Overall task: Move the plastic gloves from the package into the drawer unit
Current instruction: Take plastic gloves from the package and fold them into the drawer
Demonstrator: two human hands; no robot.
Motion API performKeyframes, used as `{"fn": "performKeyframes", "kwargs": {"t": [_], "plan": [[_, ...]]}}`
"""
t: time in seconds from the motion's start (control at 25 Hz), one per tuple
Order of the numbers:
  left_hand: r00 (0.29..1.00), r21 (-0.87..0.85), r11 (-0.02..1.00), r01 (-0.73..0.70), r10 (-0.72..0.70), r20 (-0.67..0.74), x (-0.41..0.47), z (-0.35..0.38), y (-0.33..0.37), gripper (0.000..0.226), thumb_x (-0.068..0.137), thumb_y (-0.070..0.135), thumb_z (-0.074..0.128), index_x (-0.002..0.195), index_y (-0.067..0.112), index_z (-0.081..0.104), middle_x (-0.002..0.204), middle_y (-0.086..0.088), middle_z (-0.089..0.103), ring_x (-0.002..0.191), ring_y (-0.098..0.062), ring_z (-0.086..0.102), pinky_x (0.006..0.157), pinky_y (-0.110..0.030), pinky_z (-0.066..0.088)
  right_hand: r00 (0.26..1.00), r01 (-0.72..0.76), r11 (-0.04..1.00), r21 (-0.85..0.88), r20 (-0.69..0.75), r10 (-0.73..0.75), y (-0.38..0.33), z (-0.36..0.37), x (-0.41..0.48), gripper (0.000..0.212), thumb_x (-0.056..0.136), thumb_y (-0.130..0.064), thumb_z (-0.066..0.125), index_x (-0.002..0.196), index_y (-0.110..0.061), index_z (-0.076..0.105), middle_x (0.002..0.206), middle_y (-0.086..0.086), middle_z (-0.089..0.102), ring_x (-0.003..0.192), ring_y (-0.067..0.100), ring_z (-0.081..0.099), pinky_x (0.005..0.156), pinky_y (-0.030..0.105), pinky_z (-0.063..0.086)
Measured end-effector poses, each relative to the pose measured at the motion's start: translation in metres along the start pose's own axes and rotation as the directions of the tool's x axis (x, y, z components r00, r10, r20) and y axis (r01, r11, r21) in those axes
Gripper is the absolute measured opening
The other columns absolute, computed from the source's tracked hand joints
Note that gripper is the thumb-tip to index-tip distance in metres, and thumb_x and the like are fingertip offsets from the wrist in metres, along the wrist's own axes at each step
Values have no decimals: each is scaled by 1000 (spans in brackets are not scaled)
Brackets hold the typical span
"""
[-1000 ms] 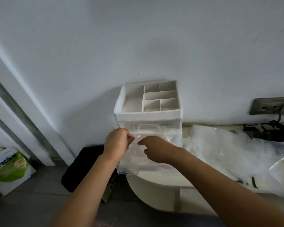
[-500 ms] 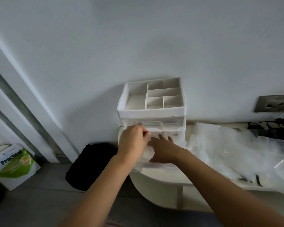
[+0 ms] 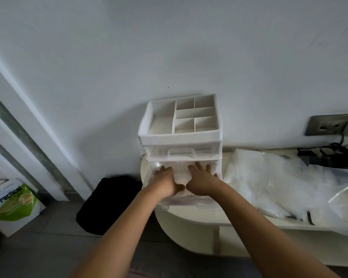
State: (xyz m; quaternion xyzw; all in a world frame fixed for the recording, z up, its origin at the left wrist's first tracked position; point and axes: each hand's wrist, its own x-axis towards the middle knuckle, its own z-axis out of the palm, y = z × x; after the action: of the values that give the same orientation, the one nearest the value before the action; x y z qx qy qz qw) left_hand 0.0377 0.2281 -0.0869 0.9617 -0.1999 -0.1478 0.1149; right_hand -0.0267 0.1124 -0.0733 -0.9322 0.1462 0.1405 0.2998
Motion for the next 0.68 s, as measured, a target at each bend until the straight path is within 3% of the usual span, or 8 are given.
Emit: {"fn": "performKeyframes", "kwargs": {"t": [0.16,0.32,0.4,0.44,0.48,0.52,0.6,0.68], "plan": [[998,37,999,-2,0,59,-5,-1,4,100,76,56,70,150,14,17,157,-12,16,144,-30,17,116,-42,22,989,-70,959,274,-109,104,-2,-6,-5,75,88,-8,43,150,-6,1,157,15,-5,145,33,-7,117,43,5],[997,79,997,-4,-2,76,2,3,-1,105,69,63,70,149,18,19,156,-11,21,144,-30,15,117,-44,19,996,-92,991,95,4,92,-1,-12,-9,63,93,-16,41,147,1,14,155,23,0,143,37,6,115,43,16],[995,80,996,47,-53,79,2,3,0,109,68,64,71,150,17,18,157,-12,16,145,-31,13,117,-45,21,998,-8,999,31,63,6,-2,-22,-17,43,95,-18,42,134,0,39,146,22,29,135,34,30,104,37,33],[994,71,996,60,-66,86,0,2,1,109,70,61,71,151,15,15,158,-12,11,146,-31,10,117,-44,20,995,59,998,15,78,-60,-1,-30,-25,29,95,-20,44,117,-3,53,130,17,48,119,28,47,91,30,39],[994,59,996,61,-67,90,-1,0,1,108,72,59,71,152,14,13,159,-12,8,146,-30,9,117,-43,20,987,135,991,-3,85,-134,1,-39,-32,22,95,-24,47,98,-7,60,112,11,58,100,21,55,80,26,40],[995,46,998,49,-53,88,-3,-2,1,106,74,56,71,152,13,13,159,-11,9,146,-29,12,116,-40,22,977,201,980,-13,81,-199,3,-50,-43,25,94,-29,49,92,-9,64,103,4,62,90,16,57,77,24,41],[996,-28,1000,12,-10,88,-11,-9,2,93,78,48,71,149,13,23,155,-7,24,140,-24,28,110,-31,30,968,248,968,20,20,-249,15,-75,-63,28,92,-35,53,103,-15,70,103,-6,67,90,12,62,83,25,47],[999,-88,996,-23,26,40,-20,-20,6,65,84,39,69,138,13,45,144,-3,44,127,-20,46,100,-26,36,970,237,970,50,-64,-233,37,-99,-80,26,91,-36,56,99,-17,72,93,-5,71,83,10,66,80,25,53]]}}
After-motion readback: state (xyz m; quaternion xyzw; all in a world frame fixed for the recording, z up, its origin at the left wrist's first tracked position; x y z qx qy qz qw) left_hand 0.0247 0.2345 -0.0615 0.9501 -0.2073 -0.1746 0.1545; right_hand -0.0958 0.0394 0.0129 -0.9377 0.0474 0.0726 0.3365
